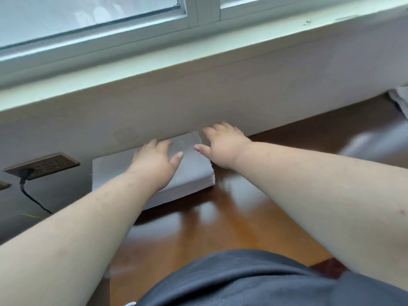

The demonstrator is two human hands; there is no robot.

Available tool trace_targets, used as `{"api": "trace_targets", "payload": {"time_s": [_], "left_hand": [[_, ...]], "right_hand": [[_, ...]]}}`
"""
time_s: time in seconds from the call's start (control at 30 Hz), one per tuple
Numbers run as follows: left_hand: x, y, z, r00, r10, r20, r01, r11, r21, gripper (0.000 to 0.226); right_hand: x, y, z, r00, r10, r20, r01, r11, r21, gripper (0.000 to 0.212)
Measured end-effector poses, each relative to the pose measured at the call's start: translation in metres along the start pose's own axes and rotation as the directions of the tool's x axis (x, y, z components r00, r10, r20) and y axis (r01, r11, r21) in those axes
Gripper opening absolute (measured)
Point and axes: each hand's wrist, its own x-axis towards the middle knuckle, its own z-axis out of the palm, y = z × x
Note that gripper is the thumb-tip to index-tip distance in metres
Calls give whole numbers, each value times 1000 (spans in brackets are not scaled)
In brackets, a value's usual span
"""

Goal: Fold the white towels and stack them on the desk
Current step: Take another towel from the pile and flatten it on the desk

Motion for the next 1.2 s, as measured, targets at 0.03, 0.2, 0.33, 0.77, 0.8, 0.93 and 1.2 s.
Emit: {"api": "trace_targets", "payload": {"time_s": [0.03,0.2,0.33,0.77,0.8,0.93,1.2], "left_hand": [[-4,12,-8,1000,26,7,-26,1000,-2,61],[-19,86,-63,975,222,22,-221,974,-50,62],[-27,149,-110,934,353,-55,-356,931,-79,64],[-126,399,-196,774,577,-261,-607,793,-46,59],[-136,418,-196,766,584,-271,-617,785,-53,59],[-175,490,-187,740,606,-291,-645,762,-54,60],[-234,608,-139,655,673,-343,-733,676,-74,61]], "right_hand": [[-9,12,-12,1000,26,0,-26,1000,-13,70],[-71,84,-81,984,176,-30,-178,980,-86,69],[-127,135,-141,959,262,-107,-274,955,-115,65],[-349,265,-315,800,493,-343,-488,866,108,69],[-369,275,-321,788,502,-357,-493,861,125,70],[-444,318,-325,742,541,-396,-529,835,149,74],[-555,402,-311,679,608,-411,-589,786,188,77]]}}
